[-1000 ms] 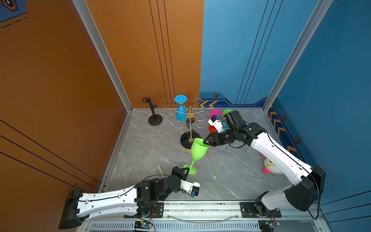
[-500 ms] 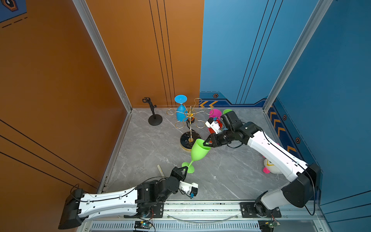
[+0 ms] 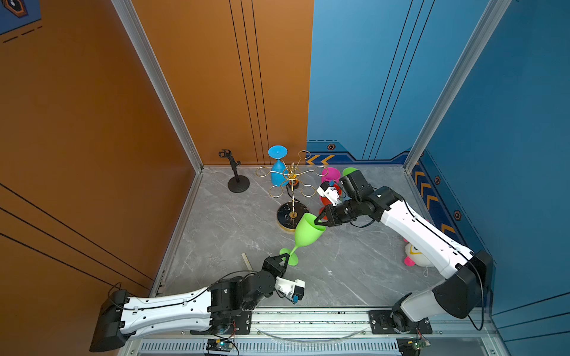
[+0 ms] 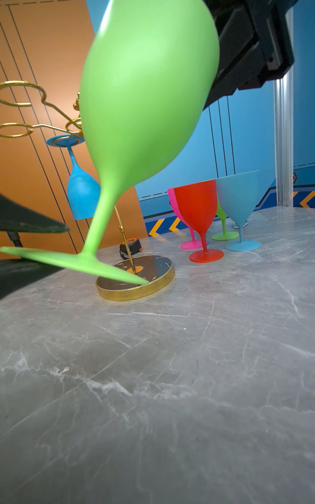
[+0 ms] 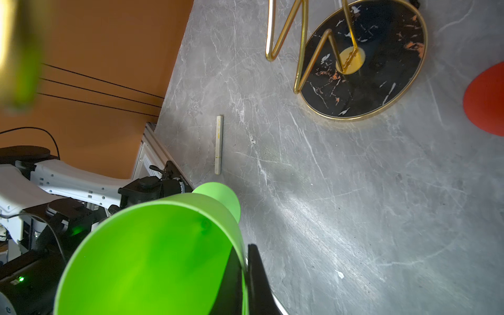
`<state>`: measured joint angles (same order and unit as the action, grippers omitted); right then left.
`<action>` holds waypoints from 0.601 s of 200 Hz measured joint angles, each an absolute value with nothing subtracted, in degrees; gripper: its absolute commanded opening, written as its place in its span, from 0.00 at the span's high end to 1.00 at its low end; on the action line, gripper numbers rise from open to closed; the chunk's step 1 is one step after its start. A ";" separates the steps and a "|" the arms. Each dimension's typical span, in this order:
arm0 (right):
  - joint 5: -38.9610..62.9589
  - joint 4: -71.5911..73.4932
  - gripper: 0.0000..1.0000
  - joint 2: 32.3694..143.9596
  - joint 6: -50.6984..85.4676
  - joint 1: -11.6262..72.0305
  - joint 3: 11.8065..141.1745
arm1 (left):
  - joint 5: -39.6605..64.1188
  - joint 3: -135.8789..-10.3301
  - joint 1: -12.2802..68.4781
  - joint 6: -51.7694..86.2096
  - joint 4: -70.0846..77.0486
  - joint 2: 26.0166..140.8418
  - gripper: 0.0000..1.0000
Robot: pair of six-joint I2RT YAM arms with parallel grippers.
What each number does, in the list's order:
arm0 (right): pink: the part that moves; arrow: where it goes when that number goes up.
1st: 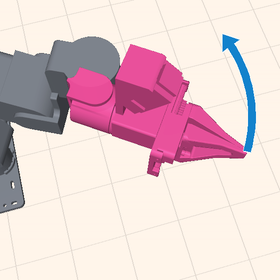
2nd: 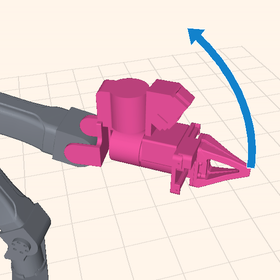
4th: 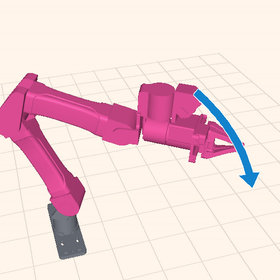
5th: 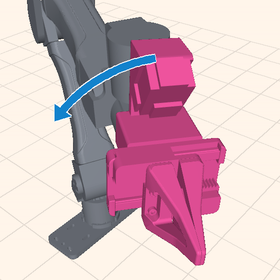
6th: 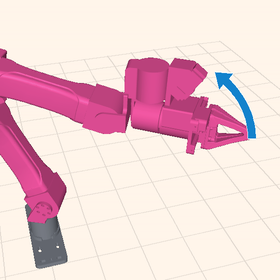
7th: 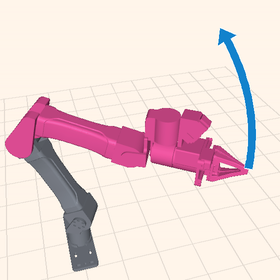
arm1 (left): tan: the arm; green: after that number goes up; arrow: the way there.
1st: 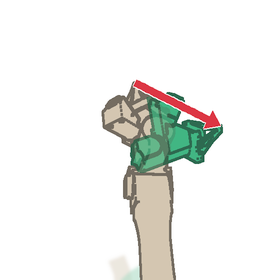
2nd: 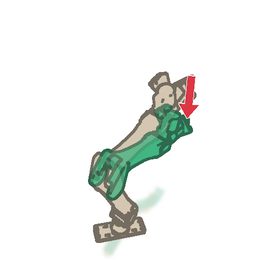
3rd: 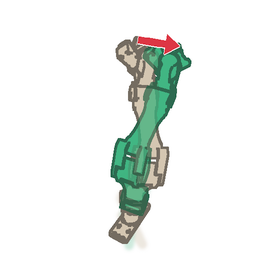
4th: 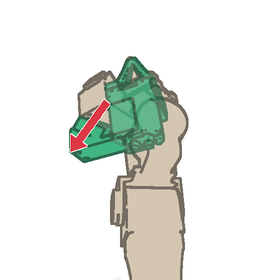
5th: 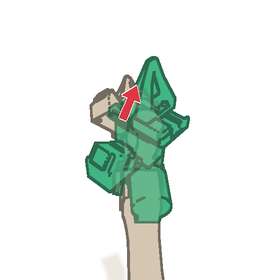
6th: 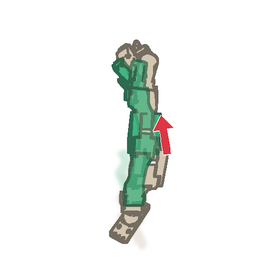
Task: Take the wine glass off the wine glass rack
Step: Pick up the wine glass from the wine glass rack, then place the wine glass at the center of the table.
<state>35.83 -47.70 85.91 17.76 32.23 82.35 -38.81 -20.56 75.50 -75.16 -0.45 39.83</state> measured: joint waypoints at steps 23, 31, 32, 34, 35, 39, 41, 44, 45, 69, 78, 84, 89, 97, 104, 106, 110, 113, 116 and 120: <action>35.73 -48.07 0.99 85.82 17.76 31.51 82.35 | -38.70 -20.56 75.50 -73.89 0.25 39.83 0.62; 35.51 -48.07 1.00 85.73 17.76 31.22 82.35 | -38.54 -20.56 75.50 -73.41 0.40 39.83 0.59; 35.46 -48.07 1.00 85.73 17.74 31.20 82.35 | -38.52 -20.56 75.50 -73.38 0.43 39.83 0.59; 35.29 -48.10 1.00 85.71 17.76 31.11 82.35 | -38.46 -20.56 75.50 -73.47 0.43 39.83 0.58; 35.24 -48.10 1.00 85.71 17.76 31.09 82.35 | -38.41 -20.56 75.50 -73.41 0.43 39.86 0.57; 34.85 -48.10 1.00 85.60 17.74 30.96 82.35 | -38.37 -20.56 75.50 -73.03 0.49 39.86 0.56; 34.68 -48.14 1.00 85.58 17.74 30.87 82.35 | -38.30 -20.56 75.50 -73.08 0.47 39.86 0.55; 34.39 -48.16 1.00 85.49 17.74 30.76 82.35 | -38.30 -20.56 75.50 -72.55 0.51 39.86 0.53; 34.24 -48.16 1.00 85.49 17.74 30.72 82.35 | -38.28 -20.56 75.50 -72.55 0.54 39.86 0.53; 29.19 -49.06 1.00 84.53 17.30 30.09 82.35 | -37.93 -20.56 75.50 -70.15 0.64 39.86 0.44; 26.59 -49.52 1.00 84.12 16.88 30.02 82.35 | -37.91 -20.58 75.50 -68.51 0.67 39.83 0.41; 24.71 -49.87 1.00 83.85 16.64 30.04 82.35 | -37.91 -20.67 75.50 -67.29 0.60 39.83 0.38; 23.03 -50.24 1.00 83.70 16.38 30.04 82.35 | -37.95 -20.82 75.50 -66.15 0.58 39.83 0.34; 20.53 -50.70 1.00 83.48 16.19 30.04 82.35 | -38.00 -21.28 75.50 -64.05 0.43 39.79 0.30; 18.39 -51.05 1.00 83.44 15.90 30.04 82.35 | -38.13 -21.96 75.50 -61.71 0.27 39.62 0.28; 17.80 -51.11 1.00 83.44 15.84 30.04 82.35 | -38.15 -22.22 75.50 -61.12 0.27 39.55 0.28; 16.47 -51.29 1.00 83.44 15.77 30.04 82.35 | -38.17 -22.74 75.50 -59.75 0.03 39.40 0.27; 15.75 -51.40 1.00 83.44 15.66 30.04 82.35 | -38.20 -23.31 75.50 -58.48 -0.21 39.24 0.27; 14.85 -51.51 1.00 83.44 15.62 30.04 82.35 | -38.17 -23.88 75.50 -57.43 -0.62 39.09 0.27; 13.91 -51.66 1.00 83.44 15.51 30.04 82.35 | -38.15 -24.77 75.48 -55.86 -1.10 38.87 0.26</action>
